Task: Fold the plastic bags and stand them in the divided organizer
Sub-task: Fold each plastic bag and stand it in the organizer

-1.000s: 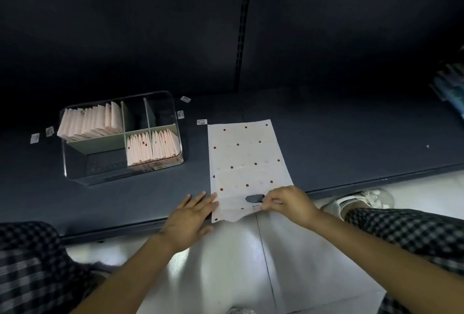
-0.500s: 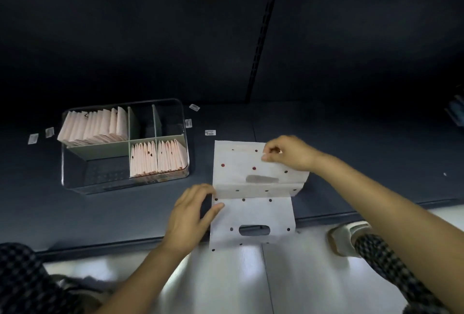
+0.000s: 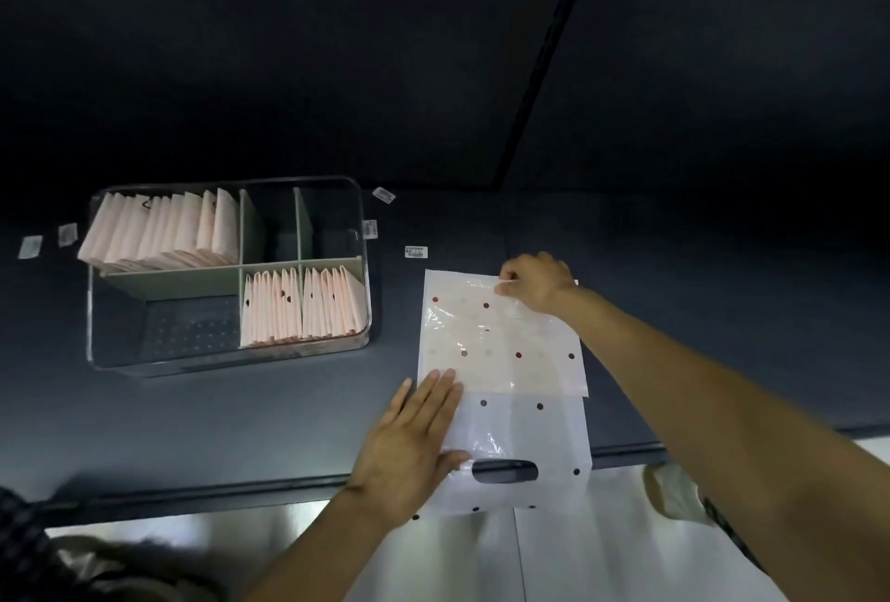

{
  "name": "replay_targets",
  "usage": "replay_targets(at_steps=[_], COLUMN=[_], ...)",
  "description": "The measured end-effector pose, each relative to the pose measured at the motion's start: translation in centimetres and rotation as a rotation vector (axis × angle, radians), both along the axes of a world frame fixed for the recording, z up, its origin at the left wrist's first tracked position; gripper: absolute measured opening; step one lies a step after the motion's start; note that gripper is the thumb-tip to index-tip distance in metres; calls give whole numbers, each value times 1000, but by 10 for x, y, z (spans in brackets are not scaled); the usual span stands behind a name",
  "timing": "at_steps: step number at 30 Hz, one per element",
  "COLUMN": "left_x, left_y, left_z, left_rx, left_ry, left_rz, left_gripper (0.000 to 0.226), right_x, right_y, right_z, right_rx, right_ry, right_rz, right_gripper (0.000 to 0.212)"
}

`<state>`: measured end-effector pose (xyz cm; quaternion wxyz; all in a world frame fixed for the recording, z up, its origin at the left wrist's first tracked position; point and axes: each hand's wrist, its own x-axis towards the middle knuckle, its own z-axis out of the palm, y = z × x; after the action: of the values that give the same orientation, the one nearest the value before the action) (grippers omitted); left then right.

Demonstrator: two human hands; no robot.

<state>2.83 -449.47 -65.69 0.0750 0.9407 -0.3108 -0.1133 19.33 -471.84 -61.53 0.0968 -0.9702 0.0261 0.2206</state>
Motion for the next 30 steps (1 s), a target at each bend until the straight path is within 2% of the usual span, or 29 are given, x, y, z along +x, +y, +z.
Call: replay_targets(at_steps=[3, 6, 9, 12, 14, 16, 19, 23, 26, 28, 30], left_x=[2, 3, 2, 0, 0, 1, 4, 22, 38, 47, 53], left_y=[-2, -4, -6, -8, -9, -9, -5, -3, -14, -23, -28], left_z=[1, 6, 1, -13, -15, -14, -12, 2, 5, 6, 7], left_rx=[15, 33, 56, 94, 113, 125, 158, 40, -88, -147, -138], left_ry=[4, 15, 25, 55, 60, 50, 32, 10, 45, 88, 42], left_rz=[-19, 8, 22, 13, 22, 24, 22, 33, -9, 16, 2], left_gripper=[68, 69, 73, 74, 75, 76, 72, 55, 40, 33, 30], right_x=[-5, -32, -92, -161, -187, -201, -214, -216, -196, -181, -171], right_y=[0, 6, 23, 42, 44, 30, -6, -34, -39, -42, -45], right_z=[0, 6, 2, -19, -33, -43, -44, -23, -22, -22, -21], right_rx=[-29, -34, 99, 111, 65, 3, -86, -141, -135, -168, -240], right_ry=[-25, -240, -366, -295, -173, -141, -206, -387, -549, -480, -441], right_rz=[-12, -10, 159, 426, 417, 345, 223, 174, 212, 238, 305], right_gripper=[23, 37, 44, 54, 66, 77, 70, 63, 22, 20, 24])
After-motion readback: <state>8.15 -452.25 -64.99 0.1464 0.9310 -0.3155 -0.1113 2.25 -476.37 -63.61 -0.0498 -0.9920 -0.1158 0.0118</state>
